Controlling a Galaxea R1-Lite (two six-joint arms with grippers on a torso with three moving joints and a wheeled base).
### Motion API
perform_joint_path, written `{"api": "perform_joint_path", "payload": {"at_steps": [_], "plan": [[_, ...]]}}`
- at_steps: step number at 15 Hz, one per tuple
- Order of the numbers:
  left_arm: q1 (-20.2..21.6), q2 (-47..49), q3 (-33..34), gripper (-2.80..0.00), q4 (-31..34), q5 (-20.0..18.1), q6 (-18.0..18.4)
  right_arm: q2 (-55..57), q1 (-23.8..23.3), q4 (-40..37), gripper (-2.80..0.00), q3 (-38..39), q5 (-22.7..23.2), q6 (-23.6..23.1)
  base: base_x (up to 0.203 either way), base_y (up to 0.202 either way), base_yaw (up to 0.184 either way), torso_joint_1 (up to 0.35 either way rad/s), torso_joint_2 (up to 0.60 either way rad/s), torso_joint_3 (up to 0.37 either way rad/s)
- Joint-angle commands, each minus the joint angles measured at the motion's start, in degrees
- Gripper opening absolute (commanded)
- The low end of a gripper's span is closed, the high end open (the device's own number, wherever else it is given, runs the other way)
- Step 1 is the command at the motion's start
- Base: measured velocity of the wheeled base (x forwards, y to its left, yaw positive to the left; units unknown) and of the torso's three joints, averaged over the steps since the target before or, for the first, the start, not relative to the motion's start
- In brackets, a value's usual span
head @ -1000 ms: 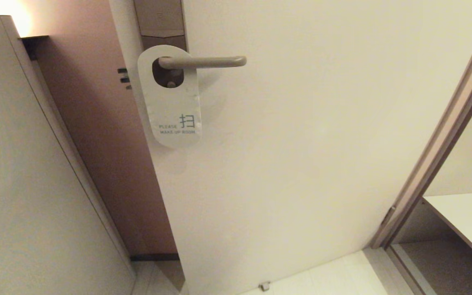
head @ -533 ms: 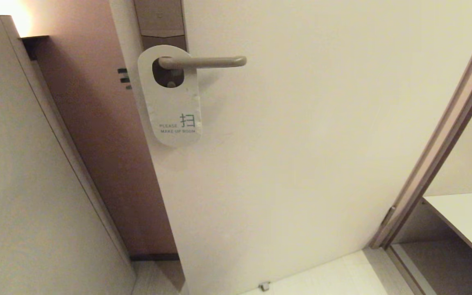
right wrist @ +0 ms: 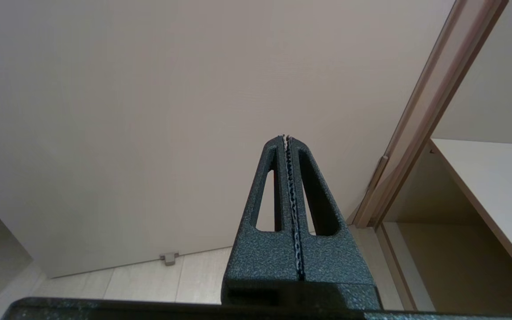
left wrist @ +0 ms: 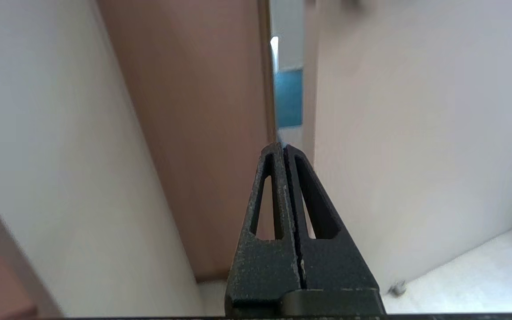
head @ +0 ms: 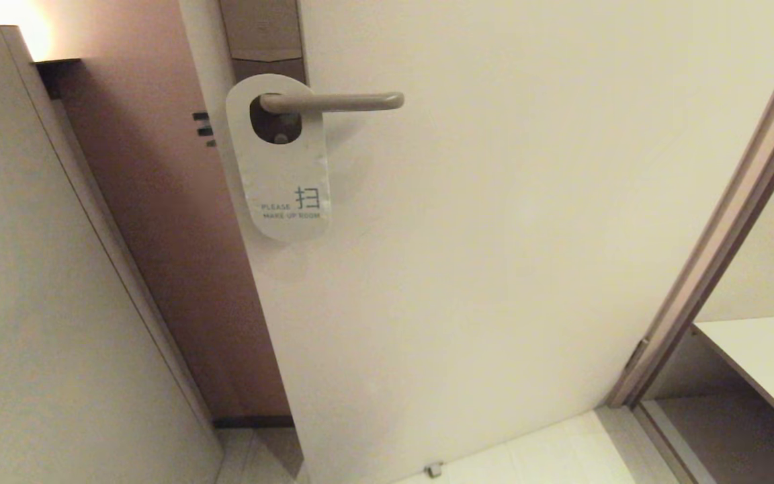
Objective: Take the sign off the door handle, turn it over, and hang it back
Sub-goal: Take down the sign
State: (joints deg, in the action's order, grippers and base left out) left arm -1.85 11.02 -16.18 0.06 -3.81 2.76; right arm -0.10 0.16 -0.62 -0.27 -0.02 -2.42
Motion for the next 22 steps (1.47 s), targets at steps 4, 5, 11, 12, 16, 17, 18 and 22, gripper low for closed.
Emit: {"api": "perform_joint_path", "payload": {"at_steps": [4,5,11,12,16,17,18,22], "plan": [[-5.2,20.0,-14.6,-2.8,-1.6,0.1,-0.6,0.1,0.0,0.0,-2.8,0.0,0.0,0.0,0.0,0.0,0.0,0.0,0.0,0.0],[-5.6,22.4,-17.3,-2.8,-1.8,0.0,-1.7,0.1,0.0,0.0,-2.8,0.0,0.0,0.0,0.0,0.0,0.0,0.0,0.0,0.0],[-5.9,33.0,-25.5,-2.8,-1.8,-6.1,-12.8,0.1,0.0,0.0,-2.8,0.0,0.0,0.0,0.0,0.0,0.0,0.0,0.0,0.0],[-5.9,35.4,-27.1,-2.8,-1.9,-8.2,-13.6,0.1,0.0,0.0,-2.8,0.0,0.0,0.0,0.0,0.0,0.0,0.0,0.0,0.0],[-2.8,45.4,-31.1,-2.8,-7.9,-21.4,-17.6,0.1,0.0,0.0,-2.8,0.0,0.0,0.0,0.0,0.0,0.0,0.0,0.0,0.0],[0.2,47.8,-31.4,-2.8,-11.3,-26.4,-18.4,0.1,0.0,0.0,-2.8,0.0,0.0,0.0,0.0,0.0,0.0,0.0,0.0,0.0],[3.4,50.2,-31.6,-2.8,-14.3,-32.7,-18.8,0.1,0.0,0.0,-2.8,0.0,0.0,0.0,0.0,0.0,0.0,0.0,0.0,0.0],[13.5,57.7,-31.8,-2.8,-24.1,-60.6,-19.2,0.1,0.0,0.0,-2.8,0.0,0.0,0.0,0.0,0.0,0.0,0.0,0.0,0.0]]}}
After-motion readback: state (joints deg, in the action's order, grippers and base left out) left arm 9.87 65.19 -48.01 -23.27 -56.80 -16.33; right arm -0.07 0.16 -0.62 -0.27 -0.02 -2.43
